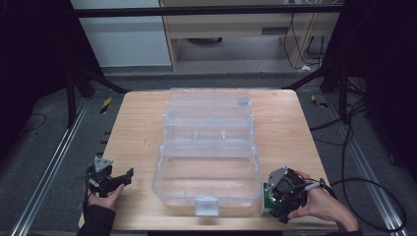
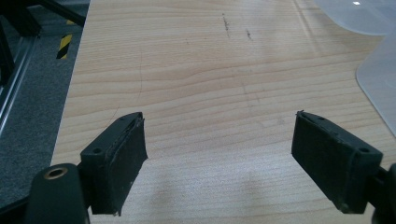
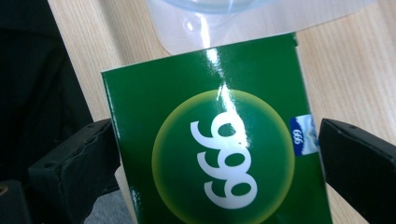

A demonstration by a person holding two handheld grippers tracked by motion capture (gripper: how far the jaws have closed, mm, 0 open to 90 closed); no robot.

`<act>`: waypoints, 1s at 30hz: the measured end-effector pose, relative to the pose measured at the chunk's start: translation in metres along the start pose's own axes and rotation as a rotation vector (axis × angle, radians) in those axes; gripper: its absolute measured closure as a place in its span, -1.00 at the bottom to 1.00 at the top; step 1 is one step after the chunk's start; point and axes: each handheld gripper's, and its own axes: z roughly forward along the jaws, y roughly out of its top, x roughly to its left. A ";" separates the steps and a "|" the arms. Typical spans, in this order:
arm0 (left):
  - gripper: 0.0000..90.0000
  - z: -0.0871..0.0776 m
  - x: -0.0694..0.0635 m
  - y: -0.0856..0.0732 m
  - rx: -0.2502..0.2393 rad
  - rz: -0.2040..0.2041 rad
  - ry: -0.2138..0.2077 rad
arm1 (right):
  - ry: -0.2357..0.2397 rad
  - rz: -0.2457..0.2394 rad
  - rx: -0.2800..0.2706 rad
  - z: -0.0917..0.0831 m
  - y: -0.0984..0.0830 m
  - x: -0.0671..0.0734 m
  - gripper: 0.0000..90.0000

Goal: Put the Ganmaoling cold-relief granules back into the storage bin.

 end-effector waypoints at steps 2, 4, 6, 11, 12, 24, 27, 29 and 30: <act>-0.62 0.000 0.000 0.000 -0.001 0.000 0.001 | 0.000 -0.005 0.011 0.003 0.001 -0.001 -0.94; -0.62 -0.001 0.000 0.000 -0.001 0.001 0.003 | 0.010 -0.012 0.023 0.005 0.002 -0.001 -0.93; -0.61 -0.001 0.000 0.000 -0.002 0.001 0.002 | 0.017 -0.017 0.032 0.007 0.002 -0.001 -0.91; -0.61 -0.001 0.000 0.000 -0.004 0.002 0.003 | 0.026 -0.018 0.047 0.010 0.004 -0.002 -0.88; -0.61 -0.001 0.000 0.000 -0.004 0.002 0.003 | 0.029 -0.017 0.049 0.010 0.004 -0.002 -0.87; -0.60 -0.001 0.000 0.000 -0.005 0.003 0.002 | 0.043 -0.038 0.073 0.010 0.003 -0.005 -0.71; -0.60 -0.001 0.000 0.000 -0.004 0.004 0.002 | 0.052 -0.016 0.068 0.008 0.001 -0.005 -0.66; -0.59 -0.001 0.000 0.000 -0.003 0.004 0.003 | 0.063 0.011 0.039 0.007 -0.003 -0.007 -0.64; -0.59 -0.001 0.000 0.000 -0.003 0.004 0.003 | 0.058 0.020 0.037 0.006 -0.004 -0.007 -0.64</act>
